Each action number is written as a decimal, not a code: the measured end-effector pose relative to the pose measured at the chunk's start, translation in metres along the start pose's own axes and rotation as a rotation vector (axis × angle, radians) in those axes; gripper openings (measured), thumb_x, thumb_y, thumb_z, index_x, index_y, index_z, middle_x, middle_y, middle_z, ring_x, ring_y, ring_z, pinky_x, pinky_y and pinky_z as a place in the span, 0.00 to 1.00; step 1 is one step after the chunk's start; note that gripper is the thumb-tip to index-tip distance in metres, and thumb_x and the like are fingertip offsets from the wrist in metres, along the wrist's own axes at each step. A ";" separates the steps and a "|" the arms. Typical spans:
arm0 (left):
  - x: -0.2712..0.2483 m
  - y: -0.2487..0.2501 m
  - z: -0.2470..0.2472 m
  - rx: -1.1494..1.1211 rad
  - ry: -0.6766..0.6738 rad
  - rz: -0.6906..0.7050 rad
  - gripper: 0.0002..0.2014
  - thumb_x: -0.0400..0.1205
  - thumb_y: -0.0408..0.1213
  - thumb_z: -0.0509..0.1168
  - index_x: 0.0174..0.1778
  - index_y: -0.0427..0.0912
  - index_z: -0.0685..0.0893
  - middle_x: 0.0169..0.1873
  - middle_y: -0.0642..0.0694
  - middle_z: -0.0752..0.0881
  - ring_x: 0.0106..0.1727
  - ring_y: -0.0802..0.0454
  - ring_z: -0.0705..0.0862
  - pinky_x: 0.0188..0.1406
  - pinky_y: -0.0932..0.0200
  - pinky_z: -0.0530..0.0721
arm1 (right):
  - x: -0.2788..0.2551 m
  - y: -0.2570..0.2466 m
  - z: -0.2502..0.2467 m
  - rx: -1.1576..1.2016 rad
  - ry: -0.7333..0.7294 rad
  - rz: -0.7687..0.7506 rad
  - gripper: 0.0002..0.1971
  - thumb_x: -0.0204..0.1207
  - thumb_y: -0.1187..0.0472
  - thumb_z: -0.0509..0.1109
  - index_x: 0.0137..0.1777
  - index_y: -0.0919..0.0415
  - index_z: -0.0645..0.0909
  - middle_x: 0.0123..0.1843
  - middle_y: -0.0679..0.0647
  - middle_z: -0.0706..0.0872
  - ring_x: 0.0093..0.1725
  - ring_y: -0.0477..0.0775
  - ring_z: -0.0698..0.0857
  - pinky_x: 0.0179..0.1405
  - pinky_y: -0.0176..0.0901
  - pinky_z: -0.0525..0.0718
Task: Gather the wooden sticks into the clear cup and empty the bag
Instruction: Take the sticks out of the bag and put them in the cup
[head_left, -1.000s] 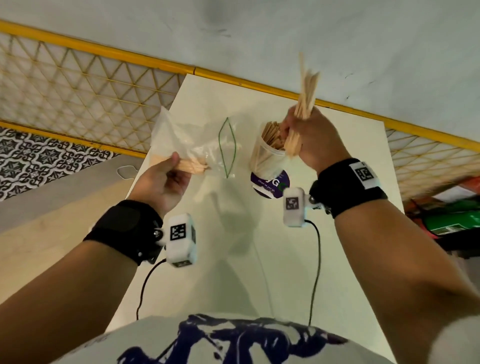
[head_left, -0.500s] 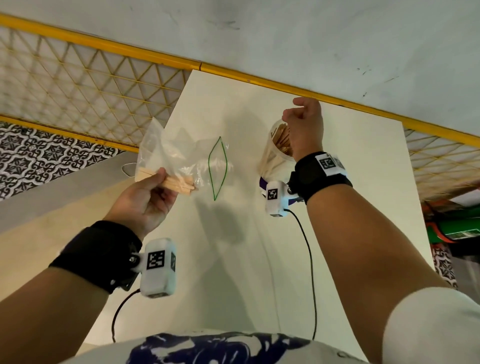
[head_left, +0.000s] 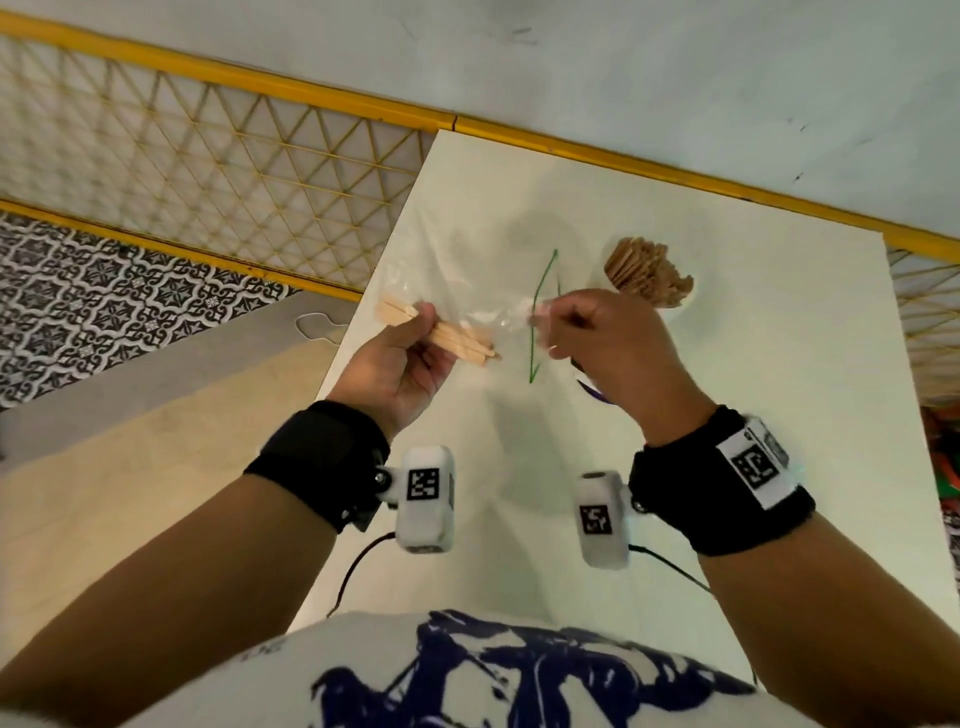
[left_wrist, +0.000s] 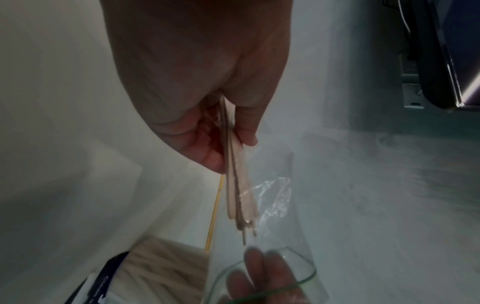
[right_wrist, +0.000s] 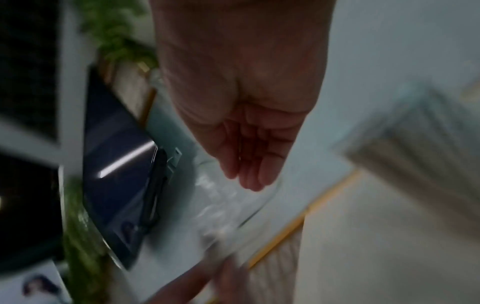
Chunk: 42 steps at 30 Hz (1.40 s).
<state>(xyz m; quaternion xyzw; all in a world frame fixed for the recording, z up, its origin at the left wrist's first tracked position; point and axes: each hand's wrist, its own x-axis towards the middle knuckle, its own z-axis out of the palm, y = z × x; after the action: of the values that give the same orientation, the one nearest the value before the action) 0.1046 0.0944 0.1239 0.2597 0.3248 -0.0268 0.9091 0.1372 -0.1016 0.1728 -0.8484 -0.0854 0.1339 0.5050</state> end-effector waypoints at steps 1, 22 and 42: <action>-0.002 -0.002 0.006 0.039 -0.031 -0.008 0.05 0.82 0.29 0.64 0.42 0.42 0.81 0.32 0.50 0.83 0.28 0.60 0.84 0.24 0.67 0.83 | -0.002 0.001 0.007 0.152 -0.060 0.042 0.10 0.74 0.68 0.71 0.42 0.51 0.89 0.51 0.51 0.92 0.49 0.51 0.90 0.59 0.49 0.86; -0.030 0.021 0.016 0.768 0.048 0.007 0.19 0.81 0.55 0.60 0.56 0.44 0.79 0.43 0.48 0.83 0.44 0.47 0.85 0.42 0.53 0.82 | -0.016 0.030 -0.015 0.114 -0.456 0.213 0.08 0.75 0.72 0.69 0.43 0.57 0.81 0.35 0.56 0.83 0.32 0.55 0.81 0.34 0.43 0.78; -0.008 0.020 -0.023 0.657 0.185 0.224 0.16 0.87 0.46 0.53 0.35 0.48 0.77 0.26 0.55 0.85 0.42 0.53 0.87 0.42 0.54 0.77 | 0.024 0.006 -0.078 0.051 -0.066 0.012 0.02 0.77 0.61 0.63 0.44 0.54 0.72 0.37 0.54 0.78 0.36 0.55 0.78 0.38 0.49 0.79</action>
<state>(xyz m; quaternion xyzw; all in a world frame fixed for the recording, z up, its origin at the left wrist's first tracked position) 0.0896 0.1217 0.1230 0.5735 0.3491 -0.0064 0.7410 0.1846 -0.1626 0.1999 -0.8308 -0.0934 0.1669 0.5226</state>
